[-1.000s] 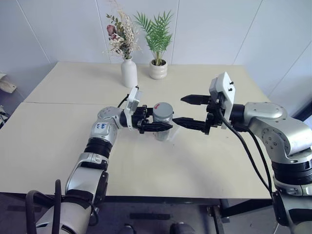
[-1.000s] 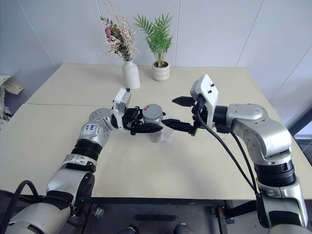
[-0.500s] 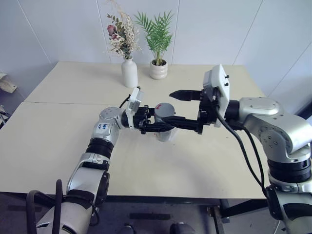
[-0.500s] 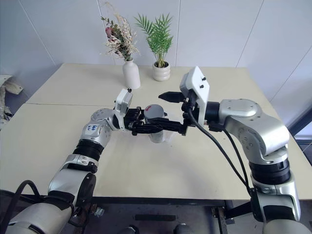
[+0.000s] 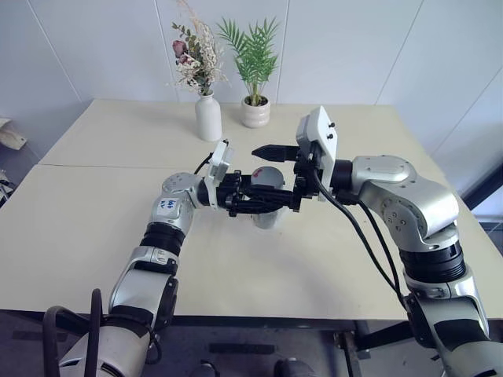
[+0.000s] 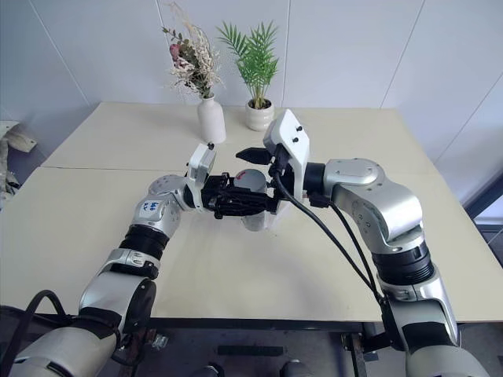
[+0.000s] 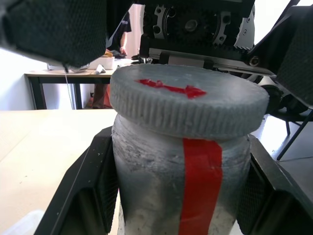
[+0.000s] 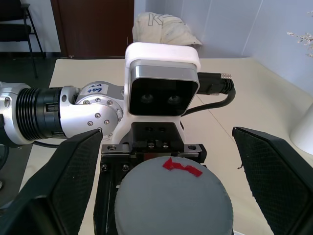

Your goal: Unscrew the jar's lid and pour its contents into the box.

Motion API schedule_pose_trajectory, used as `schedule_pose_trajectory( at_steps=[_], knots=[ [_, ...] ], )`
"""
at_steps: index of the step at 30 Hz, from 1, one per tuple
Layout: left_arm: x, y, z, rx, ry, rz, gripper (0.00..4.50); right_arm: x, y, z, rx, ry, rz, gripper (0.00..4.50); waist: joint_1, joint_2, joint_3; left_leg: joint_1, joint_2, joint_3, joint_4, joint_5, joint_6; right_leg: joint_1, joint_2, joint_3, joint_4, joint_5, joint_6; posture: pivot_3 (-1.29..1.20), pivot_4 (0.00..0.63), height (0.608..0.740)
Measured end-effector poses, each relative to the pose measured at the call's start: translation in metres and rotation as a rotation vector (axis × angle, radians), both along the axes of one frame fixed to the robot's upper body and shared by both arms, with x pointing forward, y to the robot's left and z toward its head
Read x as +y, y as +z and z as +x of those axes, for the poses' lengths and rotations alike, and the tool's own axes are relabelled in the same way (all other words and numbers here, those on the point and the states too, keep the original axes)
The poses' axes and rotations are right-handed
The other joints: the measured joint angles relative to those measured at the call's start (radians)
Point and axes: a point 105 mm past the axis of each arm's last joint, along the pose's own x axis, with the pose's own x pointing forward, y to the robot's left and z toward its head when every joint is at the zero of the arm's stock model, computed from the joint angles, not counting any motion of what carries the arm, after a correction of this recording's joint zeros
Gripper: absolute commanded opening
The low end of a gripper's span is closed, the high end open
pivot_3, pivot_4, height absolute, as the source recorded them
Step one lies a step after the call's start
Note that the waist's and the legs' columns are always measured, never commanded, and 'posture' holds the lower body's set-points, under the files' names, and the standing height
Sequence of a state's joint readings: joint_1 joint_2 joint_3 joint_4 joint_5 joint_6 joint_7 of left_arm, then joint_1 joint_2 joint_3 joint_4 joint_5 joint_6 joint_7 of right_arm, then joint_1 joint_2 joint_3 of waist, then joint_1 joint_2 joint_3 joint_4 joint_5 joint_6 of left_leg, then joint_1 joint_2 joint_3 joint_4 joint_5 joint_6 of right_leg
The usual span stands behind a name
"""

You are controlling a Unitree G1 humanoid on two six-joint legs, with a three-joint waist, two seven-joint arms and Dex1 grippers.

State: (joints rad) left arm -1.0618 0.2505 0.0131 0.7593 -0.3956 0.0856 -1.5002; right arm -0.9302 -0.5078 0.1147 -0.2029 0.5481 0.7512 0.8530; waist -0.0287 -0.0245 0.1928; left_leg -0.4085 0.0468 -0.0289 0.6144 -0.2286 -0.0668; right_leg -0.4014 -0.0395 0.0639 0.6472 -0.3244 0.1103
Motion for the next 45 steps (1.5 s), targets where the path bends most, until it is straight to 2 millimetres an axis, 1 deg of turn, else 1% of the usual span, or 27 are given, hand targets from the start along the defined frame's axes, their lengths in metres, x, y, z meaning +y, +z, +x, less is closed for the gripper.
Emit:
schedule_pose_trajectory(
  at_steps=[10, 15, 23, 38, 45],
  knots=[
    [-0.001, -0.001, 0.0, -0.006, 0.0, 0.002, 2.6, 0.001, 0.002, 0.008, -0.007, -0.004, 0.0, 4.48, -0.001, 0.0, 0.0, 0.0, 0.0, 0.0, 0.0, 0.0, 0.0, 0.0, 0.0, 0.0, 0.0, 0.0, 0.0, 0.0, 0.15, 0.74],
    [0.0, -0.001, 0.0, -0.006, 0.002, 0.004, 2.6, 0.002, -0.002, 0.012, -0.001, -0.001, -0.01, 4.48, -0.001, 0.0, 0.0, 0.0, 0.0, 0.0, 0.0, 0.0, 0.0, 0.0, 0.0, 0.0, 0.0, 0.0, 0.0, 0.0, 0.15, 0.74],
    [0.0, -0.001, 0.0, -0.007, 0.003, 0.004, 2.6, 0.002, -0.003, 0.012, -0.002, 0.002, -0.022, 4.48, -0.001, 0.0, 0.0, 0.0, 0.0, 0.0, 0.0, 0.0, 0.0, 0.0, 0.0, 0.0, 0.0, 0.0, 0.0, 0.0, 0.15, 0.74],
    [0.0, -0.004, 0.003, 0.007, 0.01, 0.005, 2.6, -0.01, -0.004, 0.01, -0.022, -0.028, -0.057, 4.48, -0.001, 0.0, 0.0, 0.0, 0.0, 0.0, 0.0, 0.0, 0.0, 0.0, 0.0, 0.0, 0.0, 0.0, 0.0, 0.0, 0.15, 0.74],
    [0.0, -0.001, 0.003, 0.001, 0.009, 0.007, 2.6, -0.015, -0.002, 0.009, -0.033, -0.038, -0.065, 4.48, -0.001, 0.0, 0.0, 0.0, 0.0, 0.0, 0.0, 0.0, 0.0, 0.0, 0.0, 0.0, 0.0, 0.0, 0.0, 0.0, 0.15, 0.74]
  ],
)
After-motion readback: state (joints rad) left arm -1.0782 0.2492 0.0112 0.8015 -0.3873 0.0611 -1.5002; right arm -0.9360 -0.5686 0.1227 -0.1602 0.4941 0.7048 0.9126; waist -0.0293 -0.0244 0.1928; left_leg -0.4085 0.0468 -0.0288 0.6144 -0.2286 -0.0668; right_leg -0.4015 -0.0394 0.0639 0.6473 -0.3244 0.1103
